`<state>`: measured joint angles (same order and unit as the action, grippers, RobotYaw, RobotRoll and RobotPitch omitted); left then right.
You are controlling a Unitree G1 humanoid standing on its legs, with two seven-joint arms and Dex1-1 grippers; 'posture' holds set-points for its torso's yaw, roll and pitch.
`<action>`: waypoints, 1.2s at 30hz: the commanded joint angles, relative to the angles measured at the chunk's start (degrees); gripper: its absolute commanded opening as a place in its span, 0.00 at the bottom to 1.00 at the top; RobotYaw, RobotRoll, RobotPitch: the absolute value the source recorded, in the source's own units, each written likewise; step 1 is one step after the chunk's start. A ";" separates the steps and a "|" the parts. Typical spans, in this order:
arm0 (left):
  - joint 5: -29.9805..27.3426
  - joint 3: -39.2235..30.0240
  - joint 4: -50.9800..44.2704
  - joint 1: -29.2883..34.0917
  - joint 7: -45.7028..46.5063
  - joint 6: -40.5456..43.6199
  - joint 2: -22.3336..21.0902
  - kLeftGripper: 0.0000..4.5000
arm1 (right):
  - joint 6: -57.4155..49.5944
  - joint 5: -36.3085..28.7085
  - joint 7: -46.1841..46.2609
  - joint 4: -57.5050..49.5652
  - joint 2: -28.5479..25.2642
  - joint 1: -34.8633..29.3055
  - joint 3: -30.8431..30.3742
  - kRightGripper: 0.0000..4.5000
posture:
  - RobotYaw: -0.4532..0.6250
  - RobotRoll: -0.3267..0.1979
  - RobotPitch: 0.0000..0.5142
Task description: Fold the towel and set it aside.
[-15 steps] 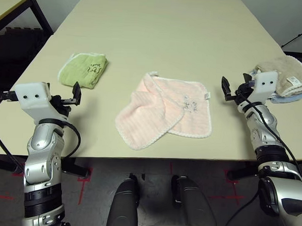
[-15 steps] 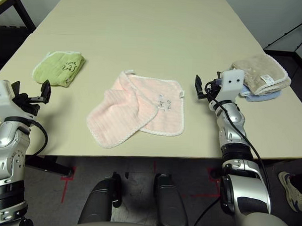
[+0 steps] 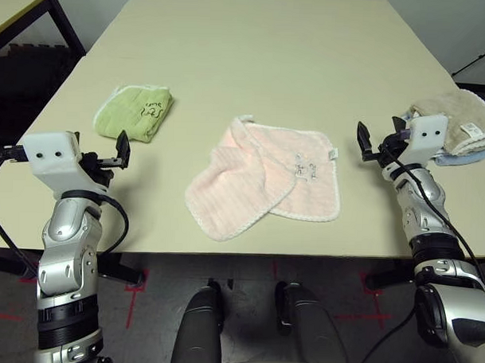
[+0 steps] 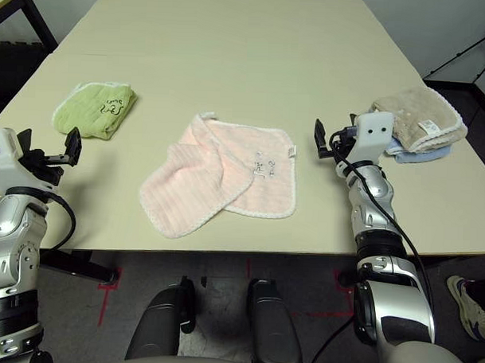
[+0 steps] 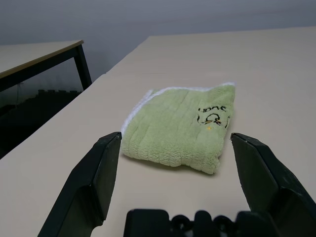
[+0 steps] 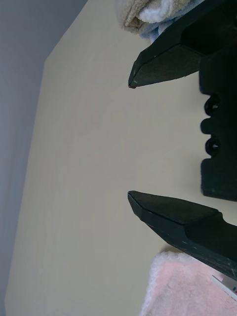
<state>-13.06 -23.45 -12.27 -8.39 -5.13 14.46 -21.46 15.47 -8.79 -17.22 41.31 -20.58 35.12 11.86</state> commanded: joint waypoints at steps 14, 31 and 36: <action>-0.50 0.49 -0.68 0.54 -0.75 1.53 -0.08 1.00 | 0.89 0.16 0.20 0.98 -0.36 -1.14 0.21 1.00 | 0.34 0.62 0.24; -18.62 3.03 -9.82 6.55 -22.21 11.73 -6.25 1.00 | 0.44 -0.56 -5.25 2.99 -3.51 1.22 0.56 1.00 | 0.36 0.62 0.26; -18.93 5.08 -12.19 5.69 -22.72 15.98 -8.99 1.00 | 0.19 -0.46 -5.61 3.09 -3.51 1.47 0.44 1.00 | 0.36 0.62 0.26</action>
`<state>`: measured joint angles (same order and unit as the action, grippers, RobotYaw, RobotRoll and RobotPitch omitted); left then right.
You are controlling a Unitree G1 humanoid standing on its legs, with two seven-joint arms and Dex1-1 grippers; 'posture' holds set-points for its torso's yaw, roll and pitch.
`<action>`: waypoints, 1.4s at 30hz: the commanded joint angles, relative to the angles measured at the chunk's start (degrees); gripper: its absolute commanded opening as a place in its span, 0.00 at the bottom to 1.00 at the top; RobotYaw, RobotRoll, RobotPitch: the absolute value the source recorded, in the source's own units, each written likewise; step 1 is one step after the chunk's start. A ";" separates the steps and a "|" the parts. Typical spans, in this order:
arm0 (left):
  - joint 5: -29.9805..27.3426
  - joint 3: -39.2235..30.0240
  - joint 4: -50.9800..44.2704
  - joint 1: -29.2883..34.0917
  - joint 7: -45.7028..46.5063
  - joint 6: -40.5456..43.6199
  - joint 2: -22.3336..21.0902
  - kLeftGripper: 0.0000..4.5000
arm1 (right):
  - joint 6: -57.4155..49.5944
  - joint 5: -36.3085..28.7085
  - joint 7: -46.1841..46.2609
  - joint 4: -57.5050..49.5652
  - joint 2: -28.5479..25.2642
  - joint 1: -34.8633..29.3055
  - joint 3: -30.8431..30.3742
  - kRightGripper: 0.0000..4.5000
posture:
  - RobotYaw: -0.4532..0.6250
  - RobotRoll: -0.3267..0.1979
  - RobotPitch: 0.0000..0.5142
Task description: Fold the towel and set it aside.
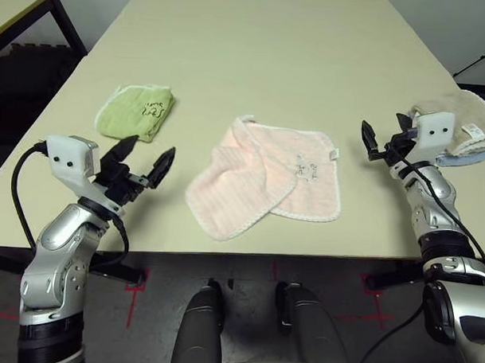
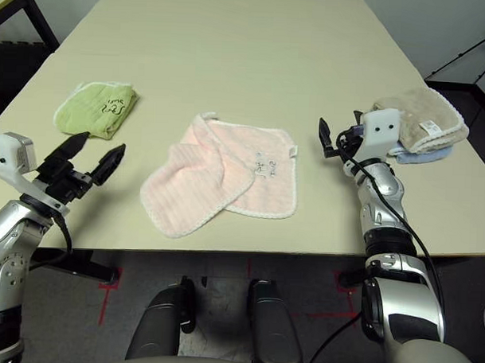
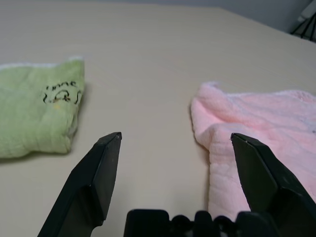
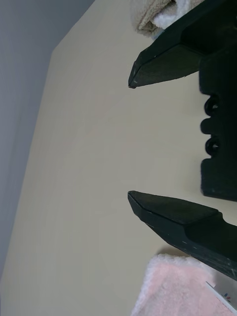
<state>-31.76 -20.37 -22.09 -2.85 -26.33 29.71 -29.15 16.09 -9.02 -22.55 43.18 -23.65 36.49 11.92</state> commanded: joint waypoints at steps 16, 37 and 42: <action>1.64 9.28 -0.57 0.98 -22.89 -18.40 -4.41 1.00 | -0.11 -0.22 -2.55 2.34 -2.50 -0.12 0.31 1.00 | 0.35 0.62 0.24; 2.29 8.22 7.95 -1.33 -28.21 -19.03 -9.05 1.00 | -33.99 -7.59 -18.29 -26.13 -6.06 -12.58 -4.61 1.00 | 0.33 0.62 0.26; 2.45 8.09 7.67 -0.72 -27.22 -18.81 -8.99 1.00 | -41.91 -7.32 -17.46 -24.81 -6.57 -8.76 -5.71 1.00 | 0.33 0.62 0.26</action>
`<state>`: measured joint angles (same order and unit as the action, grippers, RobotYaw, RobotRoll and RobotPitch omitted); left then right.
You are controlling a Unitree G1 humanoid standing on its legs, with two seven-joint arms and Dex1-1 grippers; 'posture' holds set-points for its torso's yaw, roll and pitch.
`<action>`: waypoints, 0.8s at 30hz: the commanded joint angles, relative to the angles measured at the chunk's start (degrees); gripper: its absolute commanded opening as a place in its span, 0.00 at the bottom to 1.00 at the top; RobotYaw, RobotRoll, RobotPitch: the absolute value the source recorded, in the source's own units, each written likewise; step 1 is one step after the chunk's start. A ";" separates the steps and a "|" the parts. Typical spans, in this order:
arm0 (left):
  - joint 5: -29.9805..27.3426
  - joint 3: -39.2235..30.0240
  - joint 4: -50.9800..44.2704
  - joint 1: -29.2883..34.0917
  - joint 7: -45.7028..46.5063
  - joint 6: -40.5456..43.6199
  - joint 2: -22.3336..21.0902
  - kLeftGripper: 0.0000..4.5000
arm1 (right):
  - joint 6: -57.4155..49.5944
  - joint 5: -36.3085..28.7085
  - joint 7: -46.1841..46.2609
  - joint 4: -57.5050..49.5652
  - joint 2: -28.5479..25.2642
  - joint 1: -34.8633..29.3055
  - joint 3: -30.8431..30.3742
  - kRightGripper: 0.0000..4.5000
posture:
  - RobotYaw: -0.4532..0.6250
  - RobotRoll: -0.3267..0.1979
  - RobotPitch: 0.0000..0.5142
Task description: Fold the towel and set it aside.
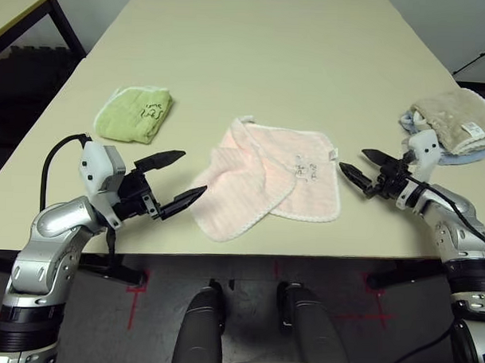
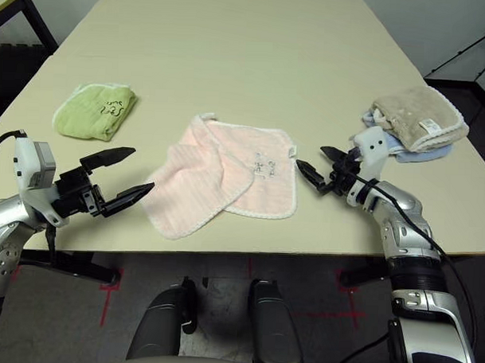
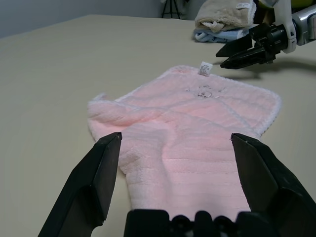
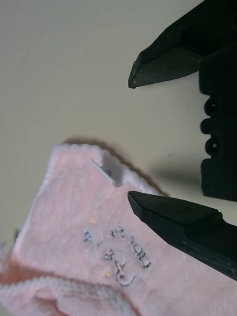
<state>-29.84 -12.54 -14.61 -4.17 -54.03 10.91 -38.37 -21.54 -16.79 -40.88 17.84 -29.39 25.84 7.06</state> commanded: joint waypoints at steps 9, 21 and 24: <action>0.35 0.11 -0.75 1.72 1.03 0.69 -0.23 1.00 | -17.43 2.50 3.73 7.22 0.87 13.55 -4.21 1.00 | 0.34 0.62 0.30; 0.52 0.01 -1.88 2.01 1.81 1.46 -0.34 1.00 | -16.48 7.38 5.04 23.00 5.81 26.87 -7.67 1.00 | 0.36 0.62 0.30; 0.43 0.00 -2.60 2.35 2.46 1.66 -0.07 1.00 | -15.28 9.12 3.96 25.88 5.63 27.90 -9.16 1.00 | 0.37 0.62 0.30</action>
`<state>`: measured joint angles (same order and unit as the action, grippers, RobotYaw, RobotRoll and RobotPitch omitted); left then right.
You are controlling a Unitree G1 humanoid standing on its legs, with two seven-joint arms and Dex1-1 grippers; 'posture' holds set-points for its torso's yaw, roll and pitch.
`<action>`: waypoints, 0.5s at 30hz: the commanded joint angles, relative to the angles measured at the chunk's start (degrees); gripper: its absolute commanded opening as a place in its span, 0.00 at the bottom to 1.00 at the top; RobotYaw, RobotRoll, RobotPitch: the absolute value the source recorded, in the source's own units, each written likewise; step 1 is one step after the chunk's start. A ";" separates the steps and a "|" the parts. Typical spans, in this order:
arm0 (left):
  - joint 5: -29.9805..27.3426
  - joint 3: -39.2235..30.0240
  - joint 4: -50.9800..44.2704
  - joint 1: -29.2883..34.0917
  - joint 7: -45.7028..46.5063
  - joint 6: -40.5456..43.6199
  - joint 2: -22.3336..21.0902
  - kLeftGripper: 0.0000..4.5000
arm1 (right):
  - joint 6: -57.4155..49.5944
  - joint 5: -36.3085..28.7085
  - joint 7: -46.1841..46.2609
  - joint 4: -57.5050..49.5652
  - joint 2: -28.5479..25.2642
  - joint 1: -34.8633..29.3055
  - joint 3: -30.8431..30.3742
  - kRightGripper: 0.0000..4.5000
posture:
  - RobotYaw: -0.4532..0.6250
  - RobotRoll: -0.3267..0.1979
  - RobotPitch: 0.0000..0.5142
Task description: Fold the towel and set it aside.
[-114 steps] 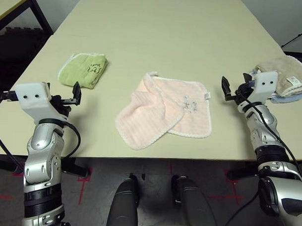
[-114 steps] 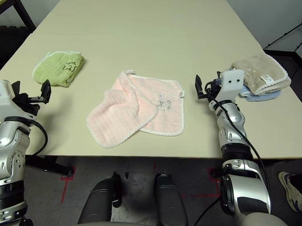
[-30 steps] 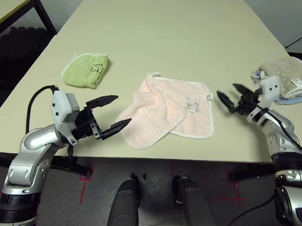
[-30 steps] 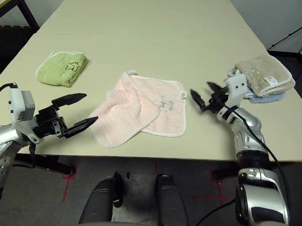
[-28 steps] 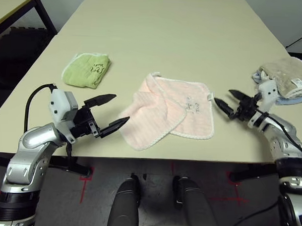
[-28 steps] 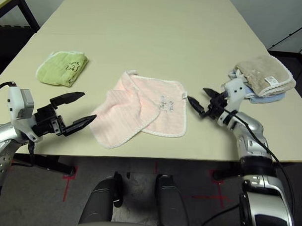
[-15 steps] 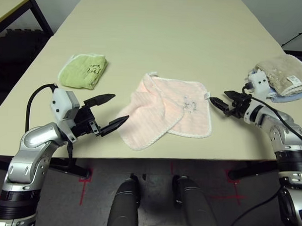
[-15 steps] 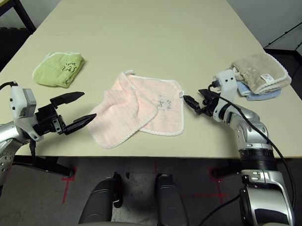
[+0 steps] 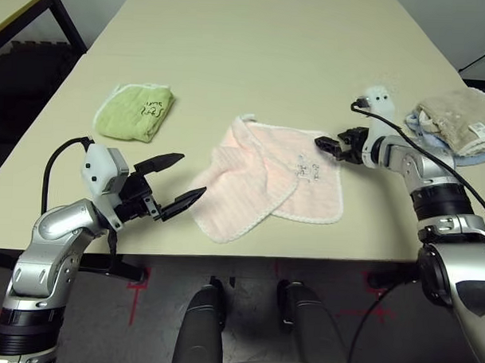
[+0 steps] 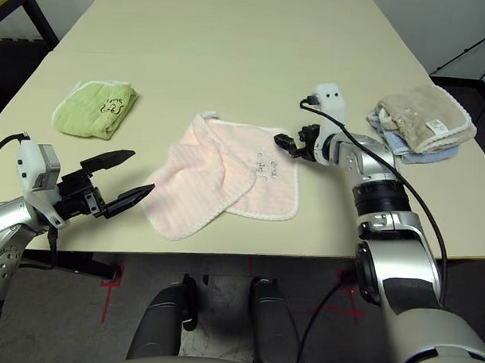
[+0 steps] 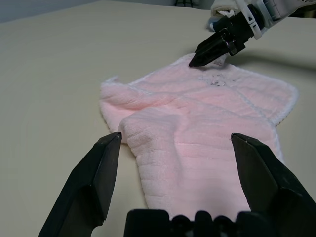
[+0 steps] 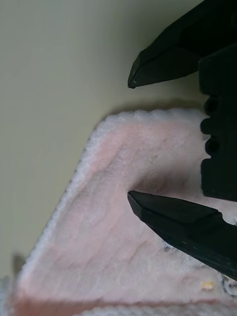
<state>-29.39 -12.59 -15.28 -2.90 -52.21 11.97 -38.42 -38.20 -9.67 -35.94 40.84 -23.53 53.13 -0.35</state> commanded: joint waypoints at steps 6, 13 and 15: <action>-0.24 0.32 -2.92 1.44 1.60 1.22 0.15 1.00 | 6.25 4.81 -1.38 3.75 0.57 0.38 -3.81 1.00 | 0.37 0.62 0.32; -0.34 0.18 -2.75 1.00 1.75 1.78 -0.19 1.00 | 2.49 6.26 1.55 8.06 1.04 2.13 -3.04 1.00 | 0.37 0.62 0.33; -0.36 0.05 -2.94 1.09 1.83 1.93 -0.22 1.00 | 1.76 6.17 2.58 9.88 0.87 2.76 -2.23 1.00 | 0.37 0.62 0.33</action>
<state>-29.47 -12.55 -17.22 -2.03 -50.49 13.41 -38.41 -34.47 -4.28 -34.81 47.46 -22.38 56.83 -3.36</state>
